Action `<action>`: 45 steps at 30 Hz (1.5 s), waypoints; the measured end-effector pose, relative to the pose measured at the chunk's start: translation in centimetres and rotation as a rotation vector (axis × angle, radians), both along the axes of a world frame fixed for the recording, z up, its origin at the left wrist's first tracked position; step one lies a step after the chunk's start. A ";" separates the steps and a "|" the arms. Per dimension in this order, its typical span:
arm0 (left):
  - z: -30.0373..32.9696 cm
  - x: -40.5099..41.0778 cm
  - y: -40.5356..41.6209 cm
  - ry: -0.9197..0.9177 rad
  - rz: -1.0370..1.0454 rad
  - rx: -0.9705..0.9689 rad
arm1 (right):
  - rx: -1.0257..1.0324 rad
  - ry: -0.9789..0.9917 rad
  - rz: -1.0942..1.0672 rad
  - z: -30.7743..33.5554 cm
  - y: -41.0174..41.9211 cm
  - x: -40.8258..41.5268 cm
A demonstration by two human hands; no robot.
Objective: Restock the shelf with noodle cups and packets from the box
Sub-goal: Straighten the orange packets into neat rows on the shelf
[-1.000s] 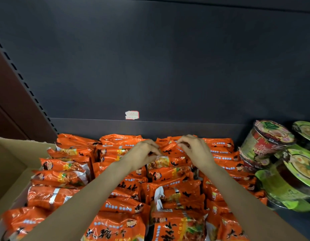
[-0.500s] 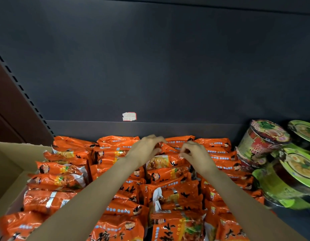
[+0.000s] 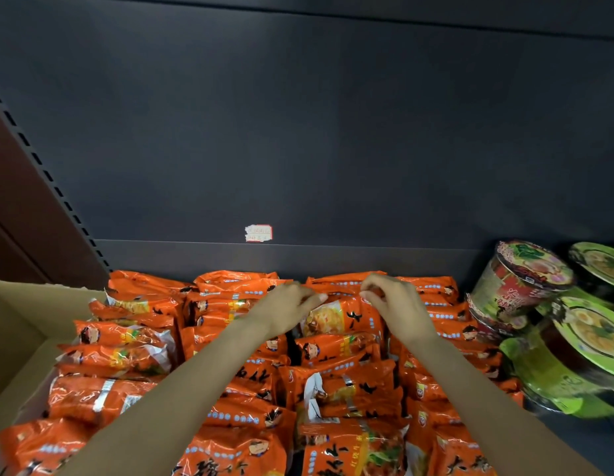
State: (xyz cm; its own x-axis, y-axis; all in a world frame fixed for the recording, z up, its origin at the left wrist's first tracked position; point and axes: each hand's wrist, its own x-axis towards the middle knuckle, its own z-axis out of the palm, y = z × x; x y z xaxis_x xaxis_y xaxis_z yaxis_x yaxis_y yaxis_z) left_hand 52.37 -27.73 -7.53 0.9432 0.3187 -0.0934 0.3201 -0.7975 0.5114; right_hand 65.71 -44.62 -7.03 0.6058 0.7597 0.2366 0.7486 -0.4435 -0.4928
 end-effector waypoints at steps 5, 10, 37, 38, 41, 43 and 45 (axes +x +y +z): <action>0.2 0.6 -0.9 -0.115 -0.051 0.050 | 0.062 0.216 -0.026 -0.1 0.4 -0.3; 0.0 0.7 -1.1 -0.162 0.011 0.007 | -0.012 0.214 -0.090 -0.9 -0.7 -0.1; 1.0 -0.7 -0.7 -0.182 -0.011 0.104 | 0.009 -0.045 -0.043 -0.6 -1.0 -0.8; 0.8 -0.9 -0.6 -0.144 -0.006 0.108 | -0.017 -0.060 -0.008 -0.6 -0.9 -0.9; 0.0 -1.5 -0.6 -0.018 -0.024 0.159 | -0.217 -0.034 0.088 -1.0 -0.7 -1.2; -0.2 -1.5 -0.6 -0.042 -0.008 0.166 | -0.229 0.012 0.060 -1.3 -0.8 -1.1; -0.1 -1.4 -0.6 -0.095 0.029 0.156 | -0.164 0.002 -0.005 -1.3 -1.2 -0.6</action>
State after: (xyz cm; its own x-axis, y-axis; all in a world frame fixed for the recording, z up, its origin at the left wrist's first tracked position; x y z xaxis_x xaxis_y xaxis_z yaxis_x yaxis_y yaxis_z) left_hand 50.95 -28.36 -7.64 0.9357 0.3494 0.0482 0.3002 -0.8606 0.4113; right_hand 65.15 -45.82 -8.31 0.6098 0.7851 0.1083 0.7454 -0.5218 -0.4148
